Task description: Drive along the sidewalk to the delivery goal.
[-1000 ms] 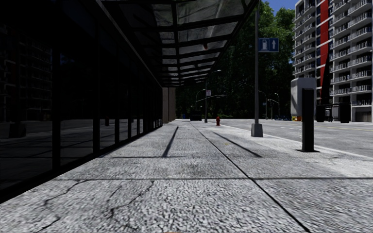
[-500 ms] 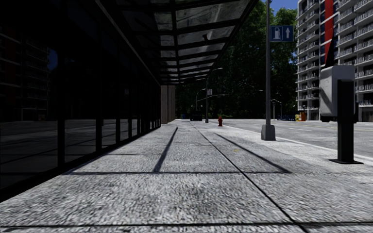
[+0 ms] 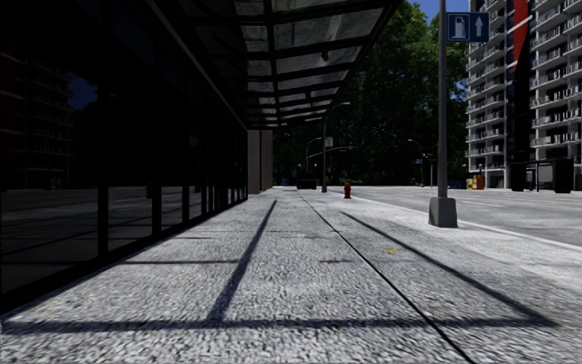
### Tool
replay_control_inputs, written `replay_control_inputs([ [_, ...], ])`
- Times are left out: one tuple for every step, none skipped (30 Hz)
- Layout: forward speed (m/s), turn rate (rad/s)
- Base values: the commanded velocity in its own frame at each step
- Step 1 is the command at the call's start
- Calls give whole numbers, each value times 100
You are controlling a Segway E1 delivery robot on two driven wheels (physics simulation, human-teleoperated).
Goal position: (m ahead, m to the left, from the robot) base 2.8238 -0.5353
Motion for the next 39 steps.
replay_control_inputs([
  [200, 0],
  [200, 0],
  [200, 0],
  [200, 0],
  [200, 0],
  [200, 0],
  [200, 0],
  [200, 0],
  [200, 0],
  [200, 0],
  [200, 0],
  [200, 0],
  [200, 0],
  [200, 0],
  [200, 0],
  [200, 0],
  [200, 0],
  [200, 0],
  [200, 0],
  [200, 0],
  [200, 0],
  [200, 0],
  [200, 0],
  [200, 0],
  [200, 0],
  [200, 0],
  [200, 0],
  [200, 0],
  [200, 0],
  [200, 0],
  [200, 0],
  [200, 0],
  [200, 0],
  [200, 0],
  [200, 0],
  [200, 0],
  [200, 0],
  [200, 0],
  [200, 0],
])
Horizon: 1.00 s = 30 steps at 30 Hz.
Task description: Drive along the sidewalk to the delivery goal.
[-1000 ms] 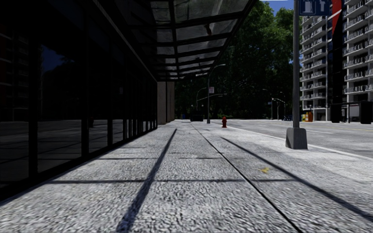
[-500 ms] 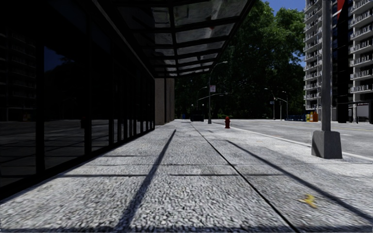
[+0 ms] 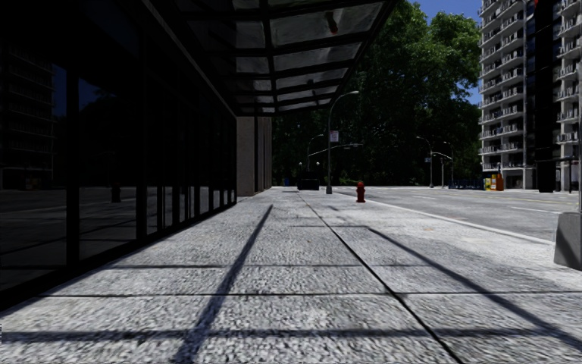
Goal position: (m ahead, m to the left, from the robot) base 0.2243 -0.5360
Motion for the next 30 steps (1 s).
replay_control_inputs([
  [200, 0],
  [200, 0],
  [200, 0],
  [200, 0],
  [200, 0],
  [200, 0],
  [200, 0],
  [200, 0],
  [200, 0],
  [200, 0],
  [200, 0],
  [200, 0],
  [200, 0],
  [200, 0],
  [200, 0],
  [0, 0],
  [0, 0],
  [0, 0],
  [0, 0],
  [0, 0],
  [0, 0],
  [0, 0],
  [0, 0],
  [0, 0],
  [0, 0],
  [0, 0],
  [0, 0],
  [0, 0],
  [0, 0],
  [0, 0],
])
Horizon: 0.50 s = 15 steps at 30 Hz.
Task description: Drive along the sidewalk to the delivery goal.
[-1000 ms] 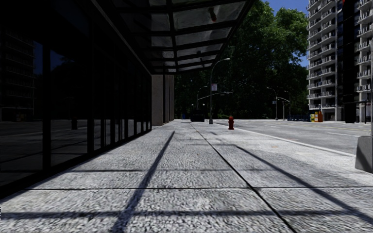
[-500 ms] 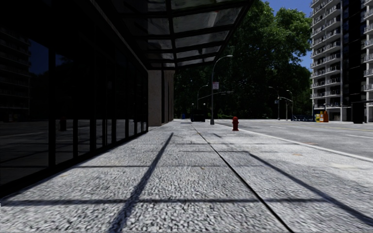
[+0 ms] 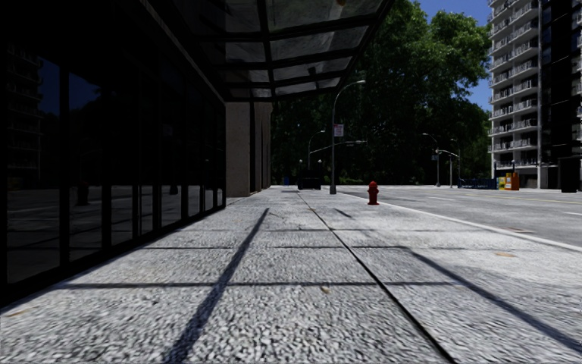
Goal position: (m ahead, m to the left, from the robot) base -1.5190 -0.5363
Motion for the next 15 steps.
replay_control_inputs([
  [0, 0],
  [0, 0],
  [0, 0],
  [0, 0],
  [0, 0],
  [0, 0],
  [0, 0],
  [0, 0],
  [0, 0],
  [0, 0],
  [0, 0],
  [0, 0],
  [0, 0],
  [0, 0],
  [0, 0],
])
